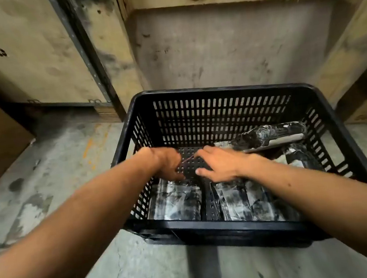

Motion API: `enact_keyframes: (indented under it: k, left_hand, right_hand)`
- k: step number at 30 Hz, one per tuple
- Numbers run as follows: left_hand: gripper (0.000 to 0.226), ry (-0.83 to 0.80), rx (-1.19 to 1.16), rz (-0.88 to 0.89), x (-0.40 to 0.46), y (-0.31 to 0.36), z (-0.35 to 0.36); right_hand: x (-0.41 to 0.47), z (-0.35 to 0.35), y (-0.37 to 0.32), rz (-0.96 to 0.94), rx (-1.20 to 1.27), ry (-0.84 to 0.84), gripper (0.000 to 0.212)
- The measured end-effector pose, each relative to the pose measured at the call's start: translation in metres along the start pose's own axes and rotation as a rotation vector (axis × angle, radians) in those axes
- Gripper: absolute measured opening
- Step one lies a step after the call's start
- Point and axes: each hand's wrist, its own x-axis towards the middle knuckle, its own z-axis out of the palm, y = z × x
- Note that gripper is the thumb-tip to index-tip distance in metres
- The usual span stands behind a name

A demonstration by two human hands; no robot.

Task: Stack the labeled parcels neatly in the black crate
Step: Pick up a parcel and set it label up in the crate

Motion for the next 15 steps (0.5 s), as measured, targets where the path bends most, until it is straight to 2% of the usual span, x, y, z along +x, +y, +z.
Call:
enact_keyframes:
  k: [5, 9, 13, 15]
  left_hand:
    - [0.038, -0.013, -0.03, -0.023, 0.012, 0.004, 0.022]
    - [0.042, -0.107, -0.019, -0.05, 0.017, -0.001, 0.032]
    - [0.038, -0.139, -0.101, -0.057, 0.028, -0.002, 0.054]
    - [0.051, -0.13, -0.188, -0.069, 0.029, -0.007, 0.057]
  right_hand:
    - [0.015, 0.027, -0.015, 0.038, 0.031, -0.155, 0.063]
    - [0.027, 0.035, -0.016, 0.092, 0.034, -0.274, 0.07]
    - [0.035, 0.049, -0.017, 0.175, 0.099, -0.419, 0.058]
    - [0.037, 0.051, -0.014, 0.187, 0.151, -0.414, 0.058]
